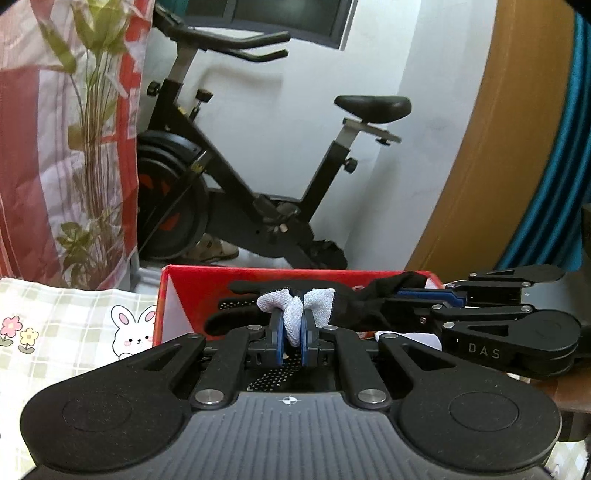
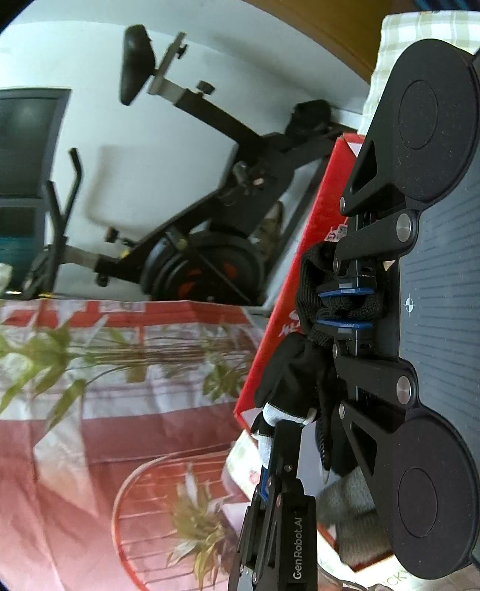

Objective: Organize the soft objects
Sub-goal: 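Lift the black work glove with both tools over the box, then lower the black glove into the box and open both tools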

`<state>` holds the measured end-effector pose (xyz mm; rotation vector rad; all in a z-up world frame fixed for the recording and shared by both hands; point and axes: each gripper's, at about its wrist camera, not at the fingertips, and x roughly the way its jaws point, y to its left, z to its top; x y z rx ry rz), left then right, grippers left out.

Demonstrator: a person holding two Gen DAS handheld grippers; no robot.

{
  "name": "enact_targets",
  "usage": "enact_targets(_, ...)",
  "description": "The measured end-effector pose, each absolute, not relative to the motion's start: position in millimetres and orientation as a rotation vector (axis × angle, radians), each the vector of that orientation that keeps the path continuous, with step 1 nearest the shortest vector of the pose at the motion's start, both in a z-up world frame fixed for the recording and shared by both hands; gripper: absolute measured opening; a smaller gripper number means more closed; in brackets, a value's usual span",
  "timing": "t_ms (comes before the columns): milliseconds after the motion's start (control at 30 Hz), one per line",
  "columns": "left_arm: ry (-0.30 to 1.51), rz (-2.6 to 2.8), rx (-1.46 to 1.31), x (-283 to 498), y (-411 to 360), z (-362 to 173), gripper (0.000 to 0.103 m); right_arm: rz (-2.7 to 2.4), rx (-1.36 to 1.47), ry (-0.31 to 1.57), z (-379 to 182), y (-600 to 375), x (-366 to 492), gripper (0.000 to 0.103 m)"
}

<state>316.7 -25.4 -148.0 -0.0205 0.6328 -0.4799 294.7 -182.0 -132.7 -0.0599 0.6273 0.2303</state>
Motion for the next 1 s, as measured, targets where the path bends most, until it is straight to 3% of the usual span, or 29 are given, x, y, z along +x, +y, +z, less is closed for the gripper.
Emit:
enact_targets(67,0.639,-0.482,0.007,321,-27,-151,0.011,0.218,-0.066,0.649,-137,-179,303,0.015)
enact_targets(133,0.636,-0.463,0.034,325,-28,-152,0.020,0.193,-0.077,0.664,-141,-177,307,0.023)
enact_targets(200,0.621,-0.456,0.044,324,-27,-151,0.057,0.180,-0.082,0.673,-144,-175,309,0.024)
enact_targets(267,0.591,-0.447,0.051,322,-26,-149,0.066,0.175,-0.083,0.681,-146,-175,308,0.028)
enact_targets(433,0.576,-0.442,0.081,310,-27,-141,0.066,0.152,-0.083,0.682,-144,-177,297,0.043)
enact_targets(800,0.537,-0.390,0.096,255,-14,-121,0.079,0.131,-0.083,0.606,-122,-171,240,0.069)
enact_targets(933,0.504,-0.384,0.089,226,-4,-116,0.081,0.129,-0.053,0.534,-118,-169,204,0.088)
enact_targets(1000,0.478,-0.378,0.085,207,2,-116,0.081,0.127,-0.055,0.487,-119,-169,182,0.089)
